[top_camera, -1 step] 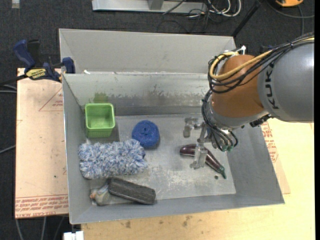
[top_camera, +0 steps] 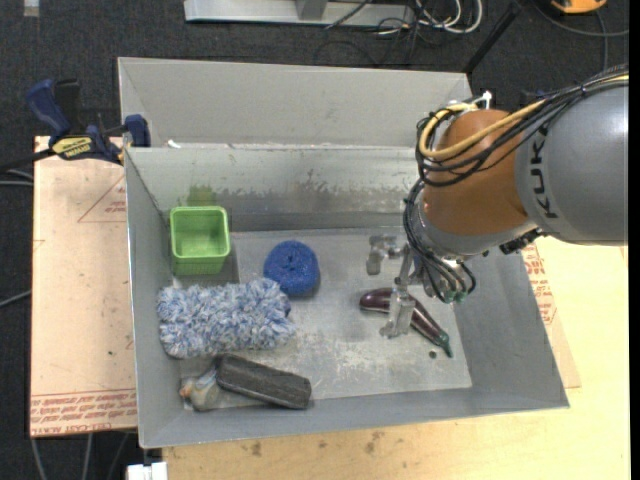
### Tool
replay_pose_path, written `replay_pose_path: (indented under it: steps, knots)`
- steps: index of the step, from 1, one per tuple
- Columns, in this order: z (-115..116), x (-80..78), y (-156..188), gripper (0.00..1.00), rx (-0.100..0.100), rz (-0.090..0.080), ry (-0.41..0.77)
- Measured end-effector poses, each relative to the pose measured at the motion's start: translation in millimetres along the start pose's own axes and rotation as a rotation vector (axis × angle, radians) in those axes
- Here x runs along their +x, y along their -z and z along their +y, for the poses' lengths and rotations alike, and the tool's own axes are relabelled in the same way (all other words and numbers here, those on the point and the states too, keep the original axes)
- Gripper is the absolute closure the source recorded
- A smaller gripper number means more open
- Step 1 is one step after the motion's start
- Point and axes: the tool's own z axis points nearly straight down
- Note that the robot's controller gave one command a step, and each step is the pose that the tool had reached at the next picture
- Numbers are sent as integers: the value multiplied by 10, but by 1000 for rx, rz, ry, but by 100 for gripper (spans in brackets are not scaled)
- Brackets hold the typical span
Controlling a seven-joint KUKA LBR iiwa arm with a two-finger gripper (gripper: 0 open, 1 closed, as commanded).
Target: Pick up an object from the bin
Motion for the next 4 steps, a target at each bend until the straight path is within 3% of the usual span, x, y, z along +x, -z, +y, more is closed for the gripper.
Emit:
replay_pose_path:
  steps: [1,2,3,4]
  knots:
    - [-359,-24,-140,0,-1,0,29]
    - [-520,-148,-410,100,-1,-1,3]
    - [-520,-149,-410,100,-1,-1,3]
    - [-617,127,437,100,0,-2,33]
